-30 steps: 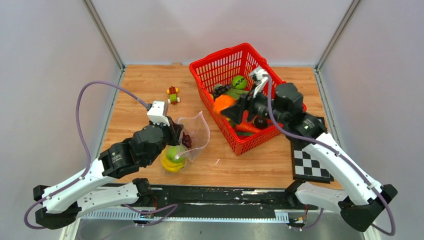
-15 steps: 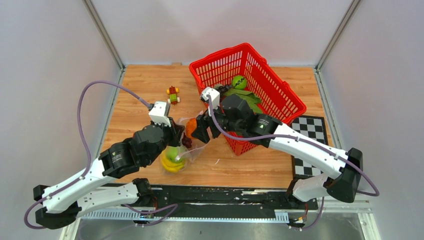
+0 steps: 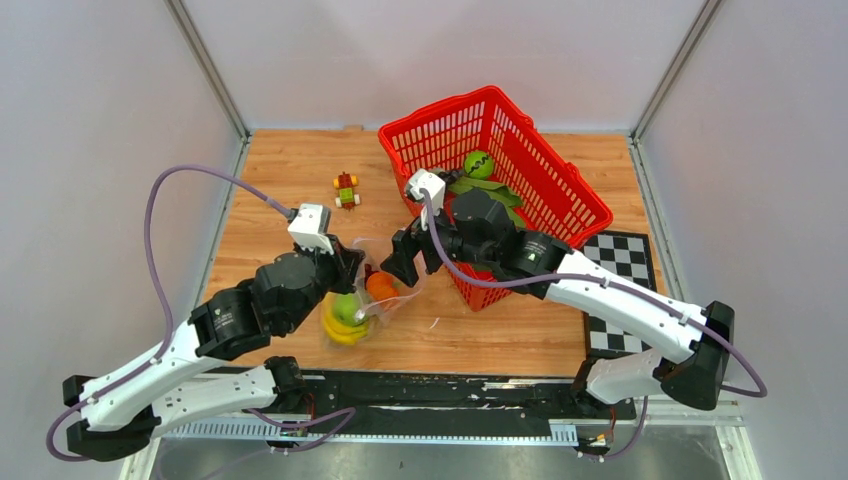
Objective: Place the food in the zip-top bag and seal the zipper
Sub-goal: Place the fake vegetable in the zipper food storage bag, then adjust the bin at the center of the board.
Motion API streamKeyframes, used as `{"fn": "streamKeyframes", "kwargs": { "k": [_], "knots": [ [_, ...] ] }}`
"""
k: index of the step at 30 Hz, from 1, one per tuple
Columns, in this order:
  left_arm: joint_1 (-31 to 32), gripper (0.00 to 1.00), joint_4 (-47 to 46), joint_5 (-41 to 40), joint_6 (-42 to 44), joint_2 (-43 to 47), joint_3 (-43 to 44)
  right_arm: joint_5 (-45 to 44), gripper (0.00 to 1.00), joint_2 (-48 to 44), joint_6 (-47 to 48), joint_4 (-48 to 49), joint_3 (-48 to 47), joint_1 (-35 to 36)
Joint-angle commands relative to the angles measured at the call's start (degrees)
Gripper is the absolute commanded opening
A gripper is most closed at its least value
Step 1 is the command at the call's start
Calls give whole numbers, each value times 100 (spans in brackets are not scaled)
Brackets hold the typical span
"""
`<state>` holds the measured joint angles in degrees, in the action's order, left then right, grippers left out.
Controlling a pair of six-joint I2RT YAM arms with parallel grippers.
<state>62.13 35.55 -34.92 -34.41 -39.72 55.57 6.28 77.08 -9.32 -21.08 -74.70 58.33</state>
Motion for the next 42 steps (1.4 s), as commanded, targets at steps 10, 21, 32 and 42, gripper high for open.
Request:
{"fn": "streamKeyframes", "kwargs": {
  "k": [10,21,32,42],
  "knots": [
    [-10,0,-145,-78,58,-72,215,-1412,82,-917,338,65,54,-8],
    [-10,0,-121,-131,0,53,130,-834,67,-815,510,-1853,213,-2929],
    [-12,0,-128,-112,-2,-5,130,1594,56,654,1200,-3069,51,-3160],
    [-15,0,-79,-155,-65,69,116,2088,62,1132,441,-1899,-481,-2004]
  ]
}}
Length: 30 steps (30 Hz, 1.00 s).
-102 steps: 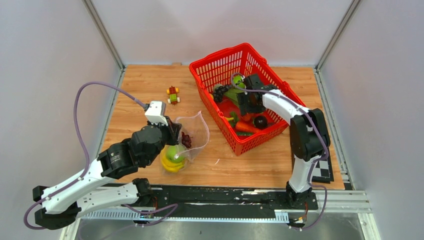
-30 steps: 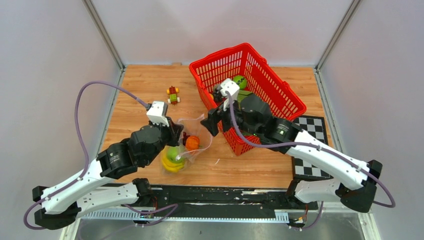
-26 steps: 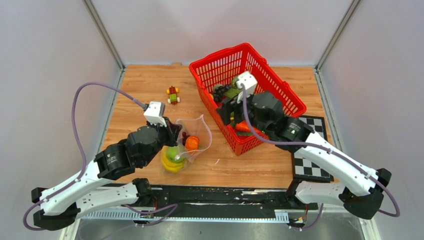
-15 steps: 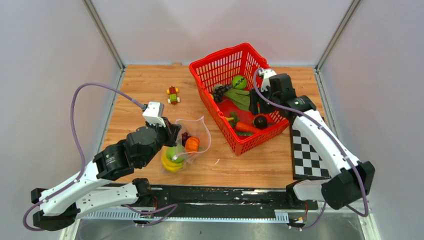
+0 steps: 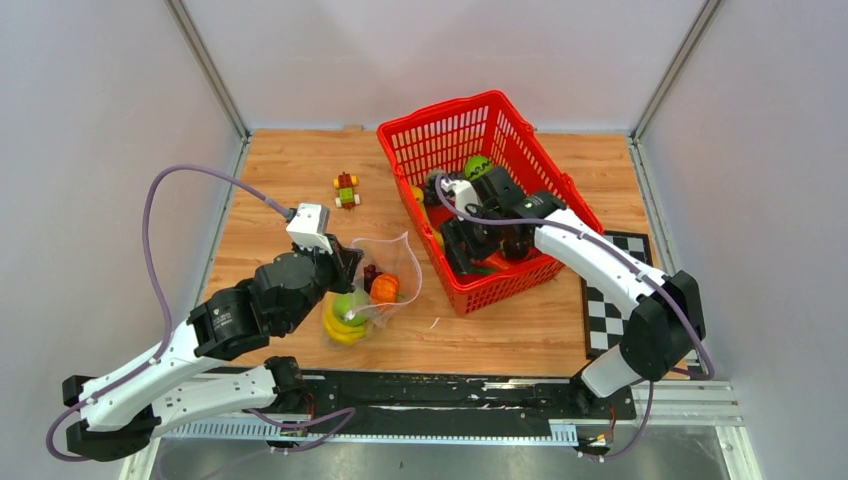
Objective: Place the food in the zip-top bag and seal the zipper
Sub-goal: Adjust the bin at the center of the board, then pick up the fake vegetable from the bin.
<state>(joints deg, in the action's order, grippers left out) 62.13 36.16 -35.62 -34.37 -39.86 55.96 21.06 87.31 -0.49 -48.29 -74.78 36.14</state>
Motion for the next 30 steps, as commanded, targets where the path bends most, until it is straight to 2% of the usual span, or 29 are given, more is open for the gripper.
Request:
{"fn": "streamKeyframes", "kwargs": {
  "k": [1,4,9,13,20,23,26,27,28,30],
  "knots": [
    [-14,0,-124,-97,-82,104,69,689,63,167,-475,906,-528,226],
    [-8,0,-116,-137,-108,191,25,803,67,351,-411,969,-695,236],
    [-13,0,-40,-197,-134,306,19,-662,77,555,371,52,-834,186],
    [-12,0,-15,-274,-139,373,2,-582,78,847,778,-590,-691,80],
    [-12,0,-65,-214,-99,265,8,208,83,934,951,-553,-169,85],
    [-15,0,-89,-203,-112,265,7,-295,85,990,883,-612,-90,82],
    [-10,0,-115,-211,-102,272,-13,-307,87,1003,851,-655,-10,69],
    [-8,0,-109,-214,-99,272,-16,-338,96,1007,813,-641,35,74],
    [-8,0,-115,-211,-97,283,-23,-402,99,1020,780,-631,75,70],
    [-13,0,-141,-201,-89,276,-29,-396,100,1084,783,-603,178,76]
  ]
}}
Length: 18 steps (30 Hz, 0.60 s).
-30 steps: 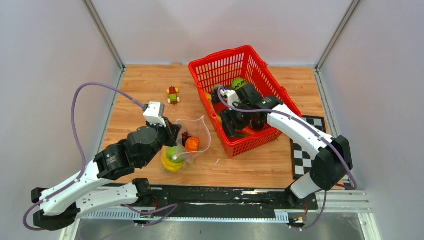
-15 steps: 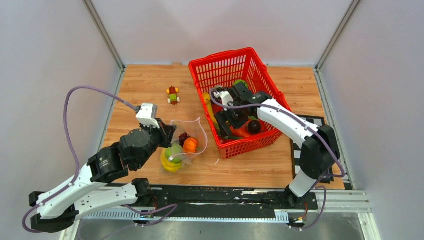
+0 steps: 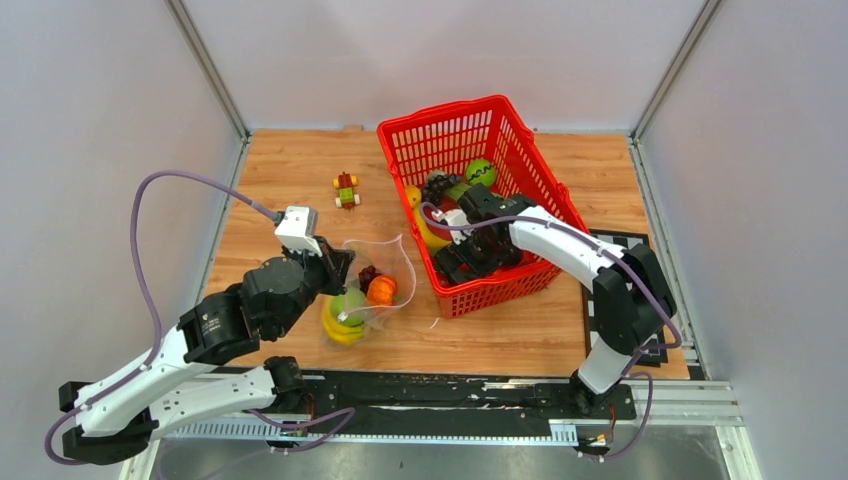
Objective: Place the food in the zip-top bag and seal the zipper
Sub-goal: Pick up the fake vegetable from the bin.
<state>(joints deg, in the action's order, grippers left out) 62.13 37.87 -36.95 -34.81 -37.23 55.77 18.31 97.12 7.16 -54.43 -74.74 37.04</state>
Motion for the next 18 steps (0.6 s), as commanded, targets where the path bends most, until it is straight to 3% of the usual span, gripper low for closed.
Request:
{"fn": "streamKeyframes", "kwargs": {
  "k": [1,8,10,13,18],
  "knots": [
    [-8,0,-322,-58,-33,1,-13,-82,100,172,25,46,219,-19],
    [-8,0,-342,-10,-44,-18,-26,-192,97,554,-118,314,372,-18],
    [-12,0,-340,-17,-54,-6,-46,-138,87,479,-223,453,373,-29],
    [-8,0,-333,-7,-57,8,-33,-196,63,264,-419,587,298,-56],
    [-9,0,-284,-40,-46,40,-13,-674,40,-337,-589,577,211,-116]
  ]
}}
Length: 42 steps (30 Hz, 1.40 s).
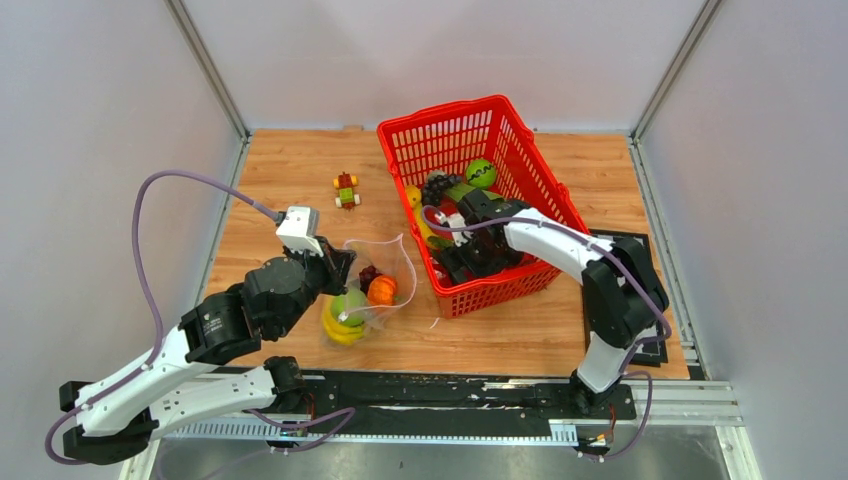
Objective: Place the food in the zip-top bag and seal the zipper
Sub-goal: Pick up the fake vegetable from the bin, then place the fake vegetable in the zipper food storage bag.
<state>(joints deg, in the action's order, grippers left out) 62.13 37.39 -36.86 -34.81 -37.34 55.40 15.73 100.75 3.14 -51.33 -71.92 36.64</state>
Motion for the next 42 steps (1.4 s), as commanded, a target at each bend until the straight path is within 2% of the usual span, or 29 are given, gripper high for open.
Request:
{"fn": "streamKeyframes", "kwargs": {
  "k": [1,4,10,12,16,24,28,33,38,42],
  "knots": [
    [-12,0,-243,-56,-52,47,19,-435,37,-836,-216,282,-68,-119],
    [-8,0,-271,-28,-33,23,15,-591,27,-1241,-278,337,-50,-208],
    [-10,0,-331,57,5,-64,22,-973,24,-2166,-780,623,-35,-223],
    [-8,0,-352,75,15,-89,15,-776,20,-2555,-941,914,43,-221],
    [-8,0,-468,140,42,-134,-22,-34,19,-3325,-1081,1594,260,-155],
    [-8,0,-495,201,17,-210,2,1212,20,-4173,-1777,3071,692,20],
    [-8,0,-507,250,17,-226,6,1564,21,-4099,-1791,3402,628,492],
    [-9,0,-505,384,14,-269,37,1418,22,-3640,-1528,3374,323,1224],
    [-10,0,-475,404,23,-241,88,711,22,-2948,-1184,2960,-147,1858],
    [-8,0,-457,383,10,-163,90,-210,23,-2666,-1003,2798,-312,2104]
  ]
}}
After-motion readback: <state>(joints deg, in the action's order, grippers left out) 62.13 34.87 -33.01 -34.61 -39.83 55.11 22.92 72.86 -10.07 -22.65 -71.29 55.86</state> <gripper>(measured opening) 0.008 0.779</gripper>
